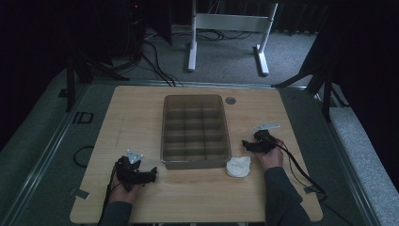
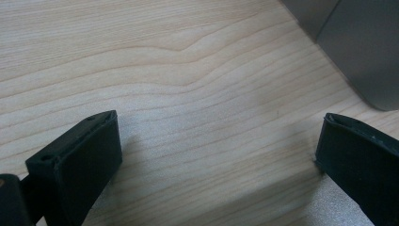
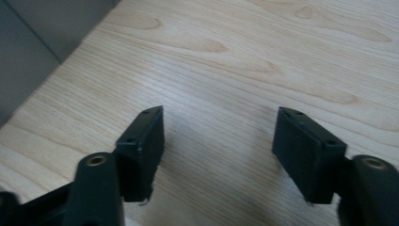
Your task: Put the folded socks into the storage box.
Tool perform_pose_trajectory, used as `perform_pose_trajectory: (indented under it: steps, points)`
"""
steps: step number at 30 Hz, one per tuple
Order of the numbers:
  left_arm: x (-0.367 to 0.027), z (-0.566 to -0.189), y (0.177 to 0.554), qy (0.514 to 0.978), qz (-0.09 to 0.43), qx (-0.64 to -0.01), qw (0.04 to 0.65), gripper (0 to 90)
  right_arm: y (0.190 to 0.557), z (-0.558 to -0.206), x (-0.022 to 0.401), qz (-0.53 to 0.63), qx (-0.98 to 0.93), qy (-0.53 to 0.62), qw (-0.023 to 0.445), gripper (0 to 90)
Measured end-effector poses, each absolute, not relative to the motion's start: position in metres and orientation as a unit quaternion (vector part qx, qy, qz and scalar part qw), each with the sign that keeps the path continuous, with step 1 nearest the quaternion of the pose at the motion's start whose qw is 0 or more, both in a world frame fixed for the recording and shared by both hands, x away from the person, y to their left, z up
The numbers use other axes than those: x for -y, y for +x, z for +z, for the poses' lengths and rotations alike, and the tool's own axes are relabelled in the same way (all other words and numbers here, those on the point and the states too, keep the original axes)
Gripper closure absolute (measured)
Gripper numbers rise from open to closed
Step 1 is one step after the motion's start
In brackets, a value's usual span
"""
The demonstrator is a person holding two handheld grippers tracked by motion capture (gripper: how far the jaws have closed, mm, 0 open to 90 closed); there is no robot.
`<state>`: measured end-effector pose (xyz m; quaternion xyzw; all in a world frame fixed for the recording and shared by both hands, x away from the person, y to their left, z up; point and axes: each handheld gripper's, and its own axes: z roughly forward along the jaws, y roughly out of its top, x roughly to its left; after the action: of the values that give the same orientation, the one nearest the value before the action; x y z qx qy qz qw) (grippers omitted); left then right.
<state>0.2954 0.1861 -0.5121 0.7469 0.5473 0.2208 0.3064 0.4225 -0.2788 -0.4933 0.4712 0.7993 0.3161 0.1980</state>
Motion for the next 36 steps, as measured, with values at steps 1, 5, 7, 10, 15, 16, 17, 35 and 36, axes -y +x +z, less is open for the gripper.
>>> perform_pose_trajectory:
  steps: [1,5,7,10,15,16,17,35,36]
  points:
    - [-0.186,-0.512,0.295,0.747,0.221,-0.547,0.307,1.0,0.423,-0.493,0.279,0.315,-0.799,0.472,0.199,35.4]
    - [-0.186,-0.512,0.295,0.747,0.221,-0.547,0.306,1.0,0.421,-0.493,0.279,0.315,-0.802,0.467,0.198,36.4]
    - [-0.186,-0.512,0.295,0.747,0.221,-0.547,0.307,1.0,0.419,-0.49,0.278,0.305,-0.81,0.461,0.197,37.1]
    - [-0.186,-0.512,0.295,0.747,0.221,-0.547,0.306,1.0,0.417,-0.485,0.279,0.309,-0.807,0.462,0.199,37.6]
    - [-0.186,-0.512,0.295,0.747,0.221,-0.547,0.307,1.0,0.414,-0.478,0.281,0.316,-0.807,0.459,0.193,39.8]
    - [-0.186,-0.512,0.295,0.747,0.221,-0.547,0.306,1.0,0.414,-0.478,0.281,0.316,-0.807,0.459,0.193,39.8]
    - [-0.186,-0.512,0.295,0.747,0.221,-0.547,0.306,1.0,0.412,-0.475,0.281,0.315,-0.811,0.452,0.198,40.3]
    - [-0.186,-0.512,0.295,0.747,0.221,-0.547,0.307,1.0,0.394,-0.434,0.28,0.31,-0.827,0.405,0.234,41.5]
    - [-0.186,-0.512,0.295,0.747,0.221,-0.547,0.307,1.0,0.393,-0.433,0.28,0.311,-0.827,0.403,0.238,41.8]
